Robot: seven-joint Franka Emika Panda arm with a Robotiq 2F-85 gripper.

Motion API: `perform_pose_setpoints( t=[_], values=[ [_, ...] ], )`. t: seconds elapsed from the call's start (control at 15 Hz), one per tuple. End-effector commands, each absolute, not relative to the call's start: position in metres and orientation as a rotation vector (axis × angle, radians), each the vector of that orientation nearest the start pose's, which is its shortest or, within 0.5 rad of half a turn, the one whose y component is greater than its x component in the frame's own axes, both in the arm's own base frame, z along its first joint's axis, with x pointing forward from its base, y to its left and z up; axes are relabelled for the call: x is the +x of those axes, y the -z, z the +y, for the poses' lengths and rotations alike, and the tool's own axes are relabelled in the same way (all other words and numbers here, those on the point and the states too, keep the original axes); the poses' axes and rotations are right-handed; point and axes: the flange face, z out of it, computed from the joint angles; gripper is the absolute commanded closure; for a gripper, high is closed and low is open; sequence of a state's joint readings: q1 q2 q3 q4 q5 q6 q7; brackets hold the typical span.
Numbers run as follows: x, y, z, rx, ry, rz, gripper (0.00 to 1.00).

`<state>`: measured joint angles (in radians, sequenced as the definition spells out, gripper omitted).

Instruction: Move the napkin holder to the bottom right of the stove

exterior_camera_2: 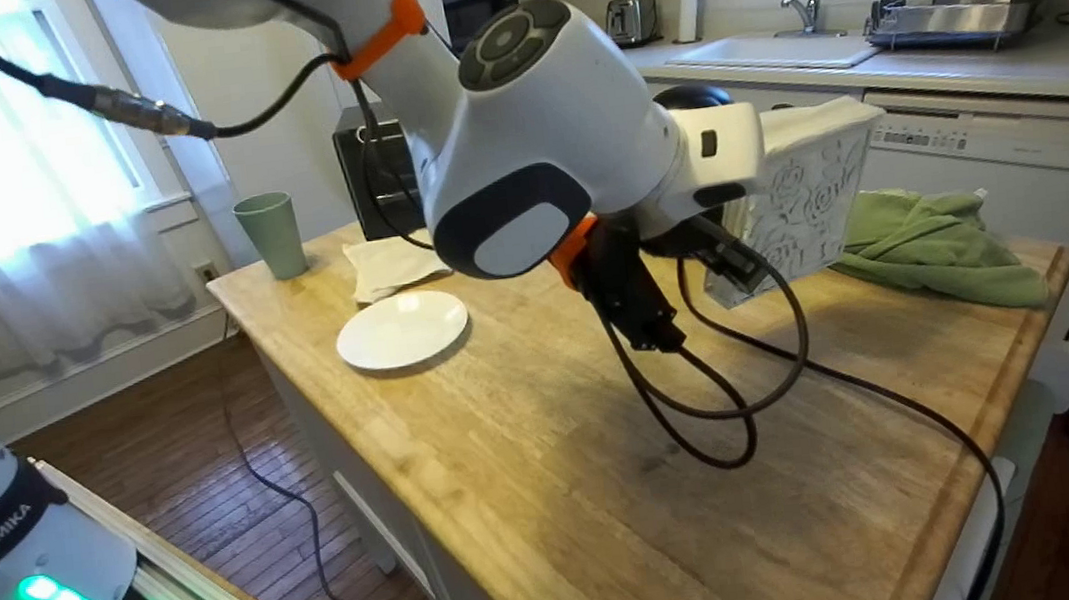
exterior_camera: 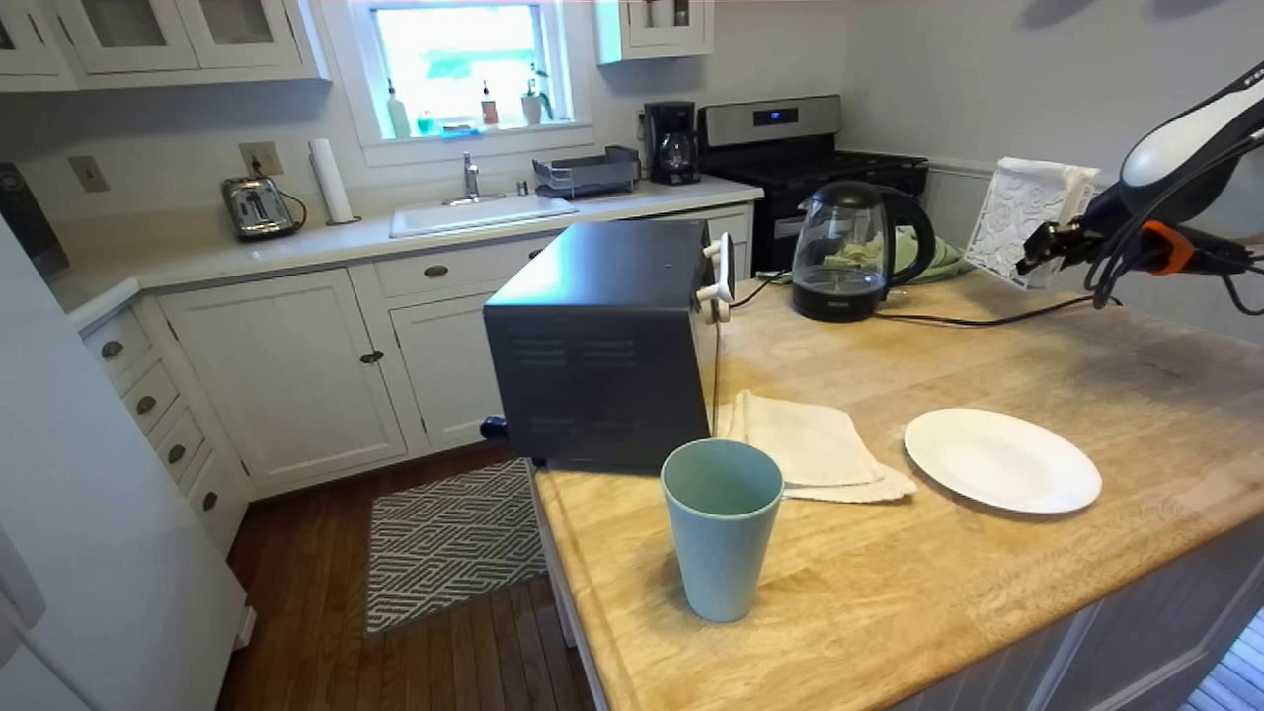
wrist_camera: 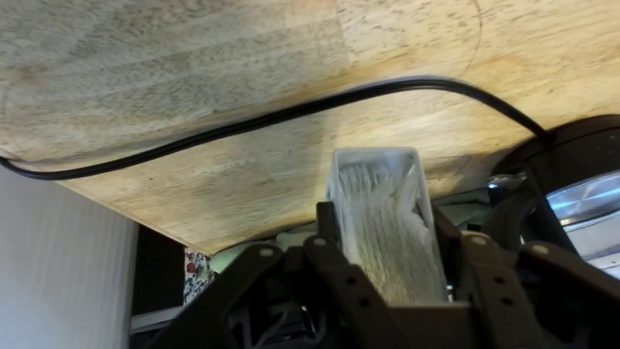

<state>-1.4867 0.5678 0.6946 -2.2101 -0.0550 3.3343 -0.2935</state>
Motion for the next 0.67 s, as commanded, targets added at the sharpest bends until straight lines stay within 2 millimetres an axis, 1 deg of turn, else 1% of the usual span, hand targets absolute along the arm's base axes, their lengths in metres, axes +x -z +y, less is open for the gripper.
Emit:
perform_pose_setpoints(
  t=[0.0, 0.07, 0.2, 0.27, 0.33, 0.53, 0.6],
  values=[
    [0.373, -0.274, -0.433, -2.886, 1.252, 1.022, 0.80],
    [0.360, -0.276, -0.434, -2.883, 1.271, 1.094, 0.80],
    [0.342, -0.279, -0.434, -2.855, 1.317, 1.233, 0.80],
    [0.329, -0.283, -0.435, -2.855, 1.325, 1.310, 0.80],
    [0.321, -0.279, -0.435, -2.850, 1.330, 1.353, 0.80],
    [0.291, -0.271, -0.435, -2.836, 1.280, 1.557, 0.80],
    [0.283, -0.262, -0.434, -2.832, 1.233, 1.643, 0.80]
  ],
)
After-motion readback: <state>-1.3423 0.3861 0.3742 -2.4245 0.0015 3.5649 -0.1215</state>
